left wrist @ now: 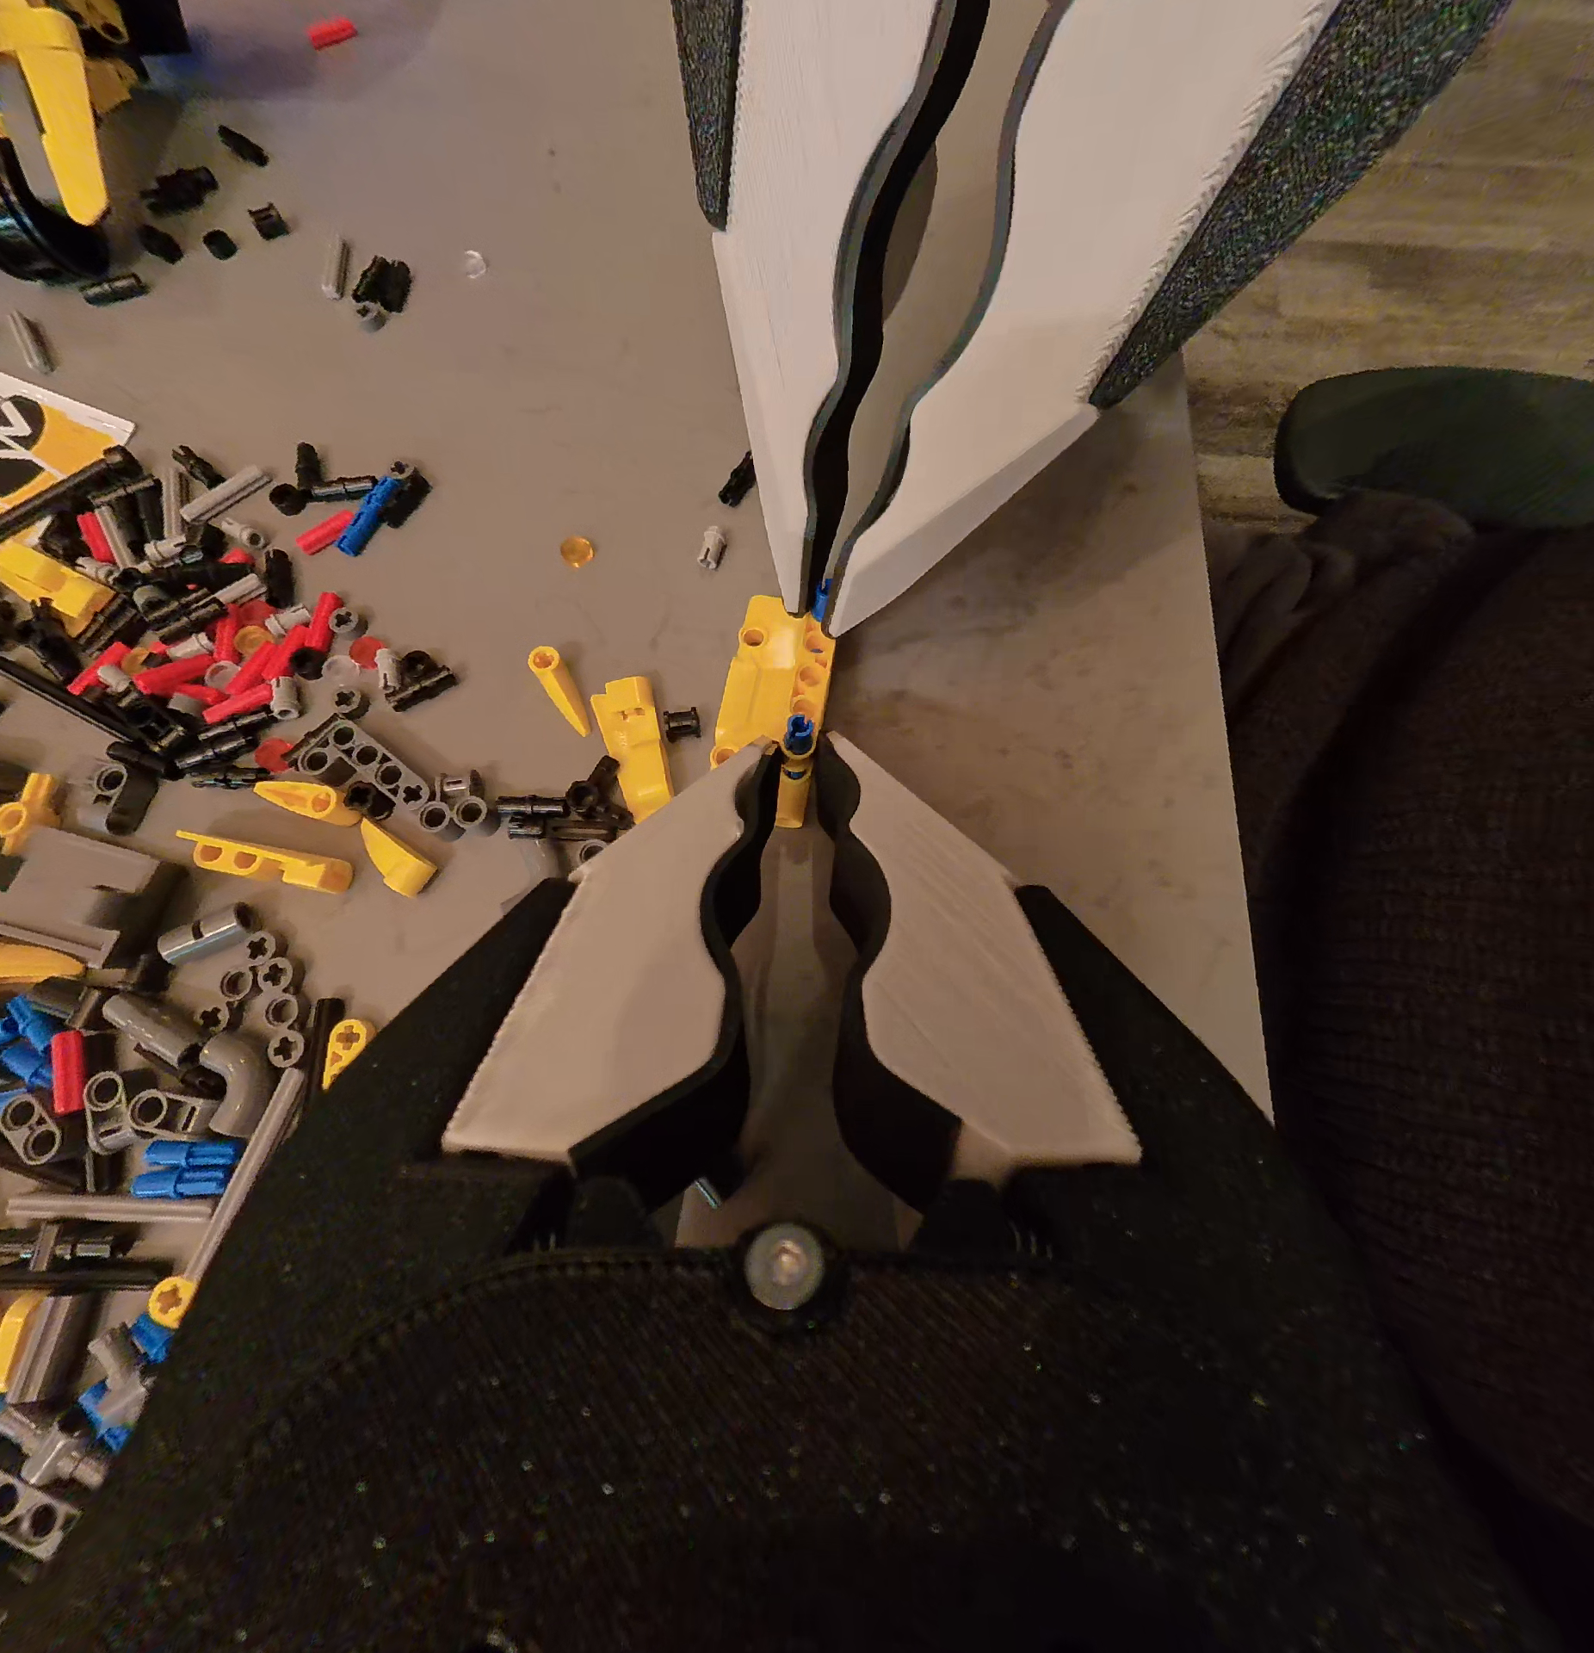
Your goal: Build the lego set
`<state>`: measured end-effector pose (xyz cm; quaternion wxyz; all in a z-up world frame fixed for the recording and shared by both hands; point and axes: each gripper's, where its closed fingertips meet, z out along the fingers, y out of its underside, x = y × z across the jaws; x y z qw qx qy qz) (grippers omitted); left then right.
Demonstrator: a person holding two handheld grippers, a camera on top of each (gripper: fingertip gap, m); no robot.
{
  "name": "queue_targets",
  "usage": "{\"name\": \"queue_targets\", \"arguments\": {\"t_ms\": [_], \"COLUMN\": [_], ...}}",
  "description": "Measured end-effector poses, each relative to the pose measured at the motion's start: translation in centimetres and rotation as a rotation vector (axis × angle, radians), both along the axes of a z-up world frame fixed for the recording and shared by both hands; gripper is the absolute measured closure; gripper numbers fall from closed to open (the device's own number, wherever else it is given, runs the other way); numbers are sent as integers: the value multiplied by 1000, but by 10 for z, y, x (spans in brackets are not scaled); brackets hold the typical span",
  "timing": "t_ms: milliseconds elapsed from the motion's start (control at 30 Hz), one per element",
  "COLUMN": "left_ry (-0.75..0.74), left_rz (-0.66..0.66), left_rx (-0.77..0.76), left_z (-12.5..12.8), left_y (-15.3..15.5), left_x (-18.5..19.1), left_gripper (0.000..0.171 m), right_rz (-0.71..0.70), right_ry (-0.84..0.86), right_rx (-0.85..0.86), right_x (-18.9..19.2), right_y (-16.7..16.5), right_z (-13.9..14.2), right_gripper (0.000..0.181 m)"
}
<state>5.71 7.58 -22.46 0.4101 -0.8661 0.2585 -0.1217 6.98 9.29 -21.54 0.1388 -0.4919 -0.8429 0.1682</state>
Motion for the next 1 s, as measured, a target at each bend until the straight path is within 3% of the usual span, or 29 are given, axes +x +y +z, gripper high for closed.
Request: {"name": "queue_targets", "arguments": {"t_ms": [600,667,767,900,1000], "left_ry": [37,-6,-139,-151,-106], "left_rz": [-3,-16,3,42,59], "left_rx": [-17,-35,-31,-29,-57], "left_z": [-5,-4,9,10,2], "left_y": [-1,-6,-9,-12,-10], "left_x": [-1,1,-4,-17,-18], "left_gripper": [165,143,137,156,167], "right_rz": [15,9,3,14,35], "right_ry": [-34,-24,-12,-8,0], "right_rx": [39,26,3,16,60], "right_x": [0,0,0,0,-1], "right_y": [-1,-1,-1,-1,2], "right_z": [-7,-7,-7,-6,-2], "right_gripper": [177,177,177,176,147]}}
